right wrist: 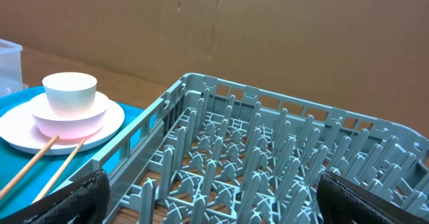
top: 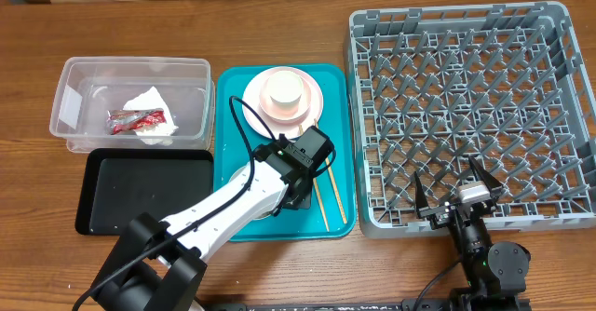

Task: Sort waste into correct bins and load items into the dishwasher
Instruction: 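Lower the left gripper onto the grey rice bowl rim and grasp it, then carry the rice bowl left and tip the rice onto the black tray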

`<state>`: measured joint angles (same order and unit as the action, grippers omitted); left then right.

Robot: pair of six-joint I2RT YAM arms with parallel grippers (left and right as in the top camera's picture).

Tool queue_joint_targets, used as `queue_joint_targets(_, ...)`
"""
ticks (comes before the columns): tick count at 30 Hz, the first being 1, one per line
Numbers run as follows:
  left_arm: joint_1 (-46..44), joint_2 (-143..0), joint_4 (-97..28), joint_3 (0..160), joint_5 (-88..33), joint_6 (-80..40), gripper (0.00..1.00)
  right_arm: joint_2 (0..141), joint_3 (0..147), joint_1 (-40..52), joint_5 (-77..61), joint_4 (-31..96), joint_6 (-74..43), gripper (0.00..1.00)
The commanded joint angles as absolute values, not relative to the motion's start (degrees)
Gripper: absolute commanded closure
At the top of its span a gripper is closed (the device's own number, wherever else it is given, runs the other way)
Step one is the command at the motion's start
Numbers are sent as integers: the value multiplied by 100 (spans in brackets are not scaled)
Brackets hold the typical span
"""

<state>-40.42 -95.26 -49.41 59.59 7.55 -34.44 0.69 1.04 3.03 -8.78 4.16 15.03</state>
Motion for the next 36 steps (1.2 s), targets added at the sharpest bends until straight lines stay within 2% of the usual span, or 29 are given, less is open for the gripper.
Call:
queue_joint_targets(1,-4053,-9561,-4866,5824,808,-3500,82,16,45,287,-908,395,1481,0)
queue_joint_targets(17,-4053,-9561,-4770,5710,808,-3540,84,16,45,287,-908,395,1481,0)
queue_joint_targets(21,-4053,-9561,-4768,5710,808,-3540,87,16,45,287,-908,395,1481,0)
queue_joint_targets(26,-4051,-9561,-4770,5710,808,-3535,96,19,45,287,-908,395,1481,0)
queue_joint_targets(36,-4051,-9553,-5100,5911,790,-3533,96,16,45,287,-908,395,1483,0)
